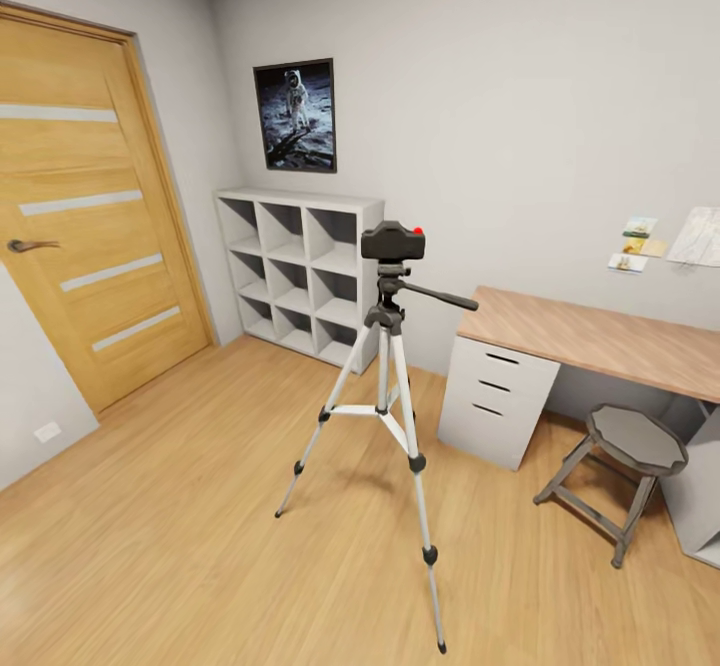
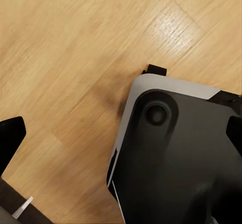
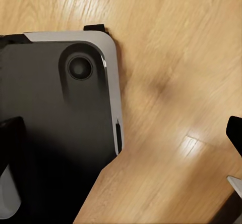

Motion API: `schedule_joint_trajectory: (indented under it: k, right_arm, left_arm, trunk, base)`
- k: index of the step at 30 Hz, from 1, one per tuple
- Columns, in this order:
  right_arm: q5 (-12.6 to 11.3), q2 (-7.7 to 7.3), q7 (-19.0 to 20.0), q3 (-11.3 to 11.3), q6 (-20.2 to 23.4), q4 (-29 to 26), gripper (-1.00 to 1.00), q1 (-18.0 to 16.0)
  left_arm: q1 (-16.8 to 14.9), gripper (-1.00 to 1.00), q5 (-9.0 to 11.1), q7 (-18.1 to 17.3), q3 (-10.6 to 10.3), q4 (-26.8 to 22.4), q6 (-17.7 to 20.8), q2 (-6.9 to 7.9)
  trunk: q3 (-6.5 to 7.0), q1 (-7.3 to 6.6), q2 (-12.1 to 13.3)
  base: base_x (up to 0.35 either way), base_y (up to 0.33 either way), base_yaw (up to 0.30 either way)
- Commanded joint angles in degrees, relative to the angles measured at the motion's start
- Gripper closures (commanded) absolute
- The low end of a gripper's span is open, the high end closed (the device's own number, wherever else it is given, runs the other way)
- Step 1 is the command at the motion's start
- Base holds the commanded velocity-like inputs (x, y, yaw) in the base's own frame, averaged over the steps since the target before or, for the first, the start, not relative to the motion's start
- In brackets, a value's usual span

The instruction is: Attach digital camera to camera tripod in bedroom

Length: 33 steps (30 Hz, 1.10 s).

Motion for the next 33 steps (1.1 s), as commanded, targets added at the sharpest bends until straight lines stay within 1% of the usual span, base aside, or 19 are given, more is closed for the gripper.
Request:
schedule_joint_trajectory:
  k: [1,33]
  right_arm:
    - [0.1,-0.03,0.2,-0.5,-0.3,0.2,-1.00,-0.1]
    - [0.2,-0.02,0.2,-0.5,-0.3,0.2,-1.00,-0.1]
  left_arm:
    - [0.0,-1.00,0.4,0.3,-0.5,-0.1,-0.1,0.01]
    - [0.0,-1.00,0.4,0.3,-0.5,-0.1,-0.1,0.01]
  trunk:
    - [-0.02,0.03,-0.1]
    - [2.98,0.03,-0.1]
  base:
    - [0.000,0.000,0.000]
    - [0.000,0.000,0.000]
